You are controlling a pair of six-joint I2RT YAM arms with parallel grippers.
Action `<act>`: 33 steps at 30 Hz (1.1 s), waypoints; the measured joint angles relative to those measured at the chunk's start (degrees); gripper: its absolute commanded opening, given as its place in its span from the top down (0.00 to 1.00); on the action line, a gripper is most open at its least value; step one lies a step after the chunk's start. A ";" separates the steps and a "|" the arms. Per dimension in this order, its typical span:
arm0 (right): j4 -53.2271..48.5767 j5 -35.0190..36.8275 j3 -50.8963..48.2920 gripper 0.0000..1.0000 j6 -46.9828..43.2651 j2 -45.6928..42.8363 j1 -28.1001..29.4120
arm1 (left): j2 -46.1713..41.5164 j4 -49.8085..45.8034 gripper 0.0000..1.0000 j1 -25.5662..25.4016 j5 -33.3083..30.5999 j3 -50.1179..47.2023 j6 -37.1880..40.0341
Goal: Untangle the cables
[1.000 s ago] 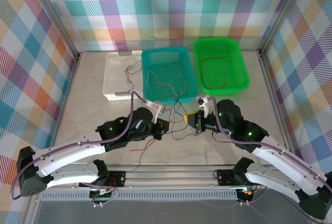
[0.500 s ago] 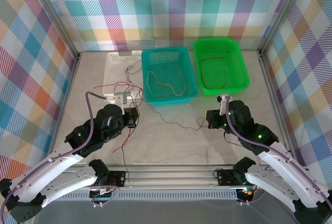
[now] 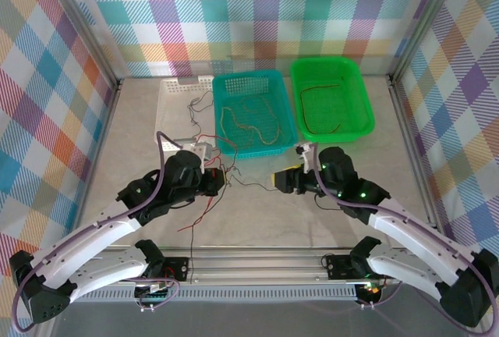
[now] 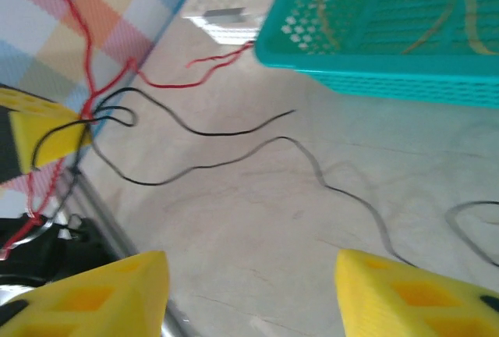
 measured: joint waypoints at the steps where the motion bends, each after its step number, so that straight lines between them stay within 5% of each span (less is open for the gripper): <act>1: 2.56 -0.26 -0.20 0.37 0.39 1.11 0.83 | 0.33 0.61 1.00 0.00 0.94 0.04 -0.17; 16: 22.80 2.45 1.01 0.37 2.38 14.12 4.92 | 4.44 6.16 1.00 -2.67 7.74 -0.04 -1.18; 22: 25.27 3.56 2.23 0.97 2.34 14.10 5.07 | 4.46 7.48 1.00 -3.67 8.87 -0.83 -1.18; 24: 25.31 4.02 2.78 1.00 2.19 13.38 5.09 | 4.46 7.72 1.00 -3.80 8.79 -1.25 -1.18; 29: 21.79 6.88 2.71 1.00 1.70 7.52 5.79 | 3.78 9.20 0.74 -3.93 8.59 -1.29 -0.46; 33: 17.68 9.90 2.71 1.00 -0.13 1.55 5.79 | 3.34 9.35 0.71 -4.11 8.31 -1.31 -0.04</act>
